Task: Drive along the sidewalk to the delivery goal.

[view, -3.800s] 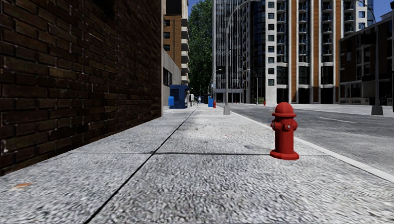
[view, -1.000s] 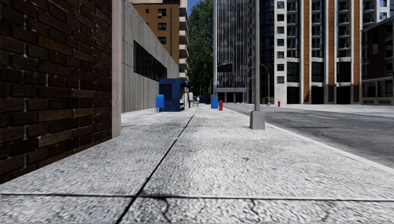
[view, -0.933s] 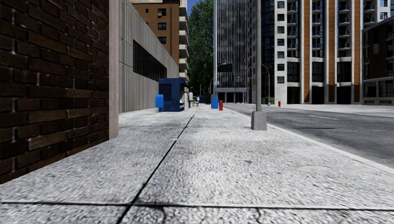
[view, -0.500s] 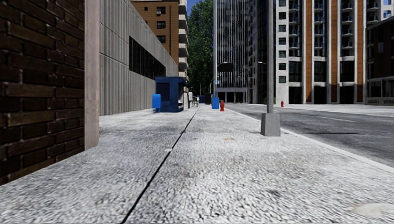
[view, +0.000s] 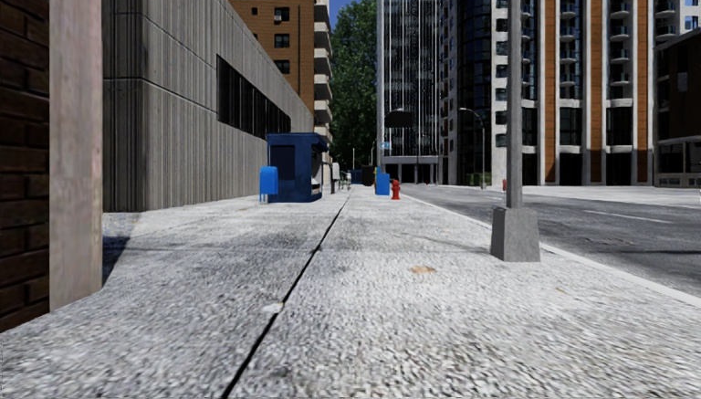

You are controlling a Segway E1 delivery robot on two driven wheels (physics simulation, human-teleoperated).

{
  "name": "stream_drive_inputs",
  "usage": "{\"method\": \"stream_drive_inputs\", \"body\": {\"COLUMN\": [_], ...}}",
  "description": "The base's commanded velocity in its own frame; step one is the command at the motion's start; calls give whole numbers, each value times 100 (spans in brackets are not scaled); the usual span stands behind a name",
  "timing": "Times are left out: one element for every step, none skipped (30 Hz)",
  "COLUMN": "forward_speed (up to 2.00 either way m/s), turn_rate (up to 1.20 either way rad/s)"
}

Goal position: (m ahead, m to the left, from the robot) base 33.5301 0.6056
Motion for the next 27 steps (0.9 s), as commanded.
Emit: {"method": "stream_drive_inputs", "body": {"forward_speed": [200, 200, 200, 200, 200, 200, 200, 200, 200, 200, 200, 200, 200, 200, 200, 200, 200, 200, 200, 200, 200, 200, 200, 200, 200, 200, 200], "turn_rate": [-22, -22, -22, -22, -22, -22, -22, -22, -23, -19, 0, 0, 0, 0, 0, 0, 0, 0, 0, 0, 0, 0, 0, 0, 0, 0, 0]}}
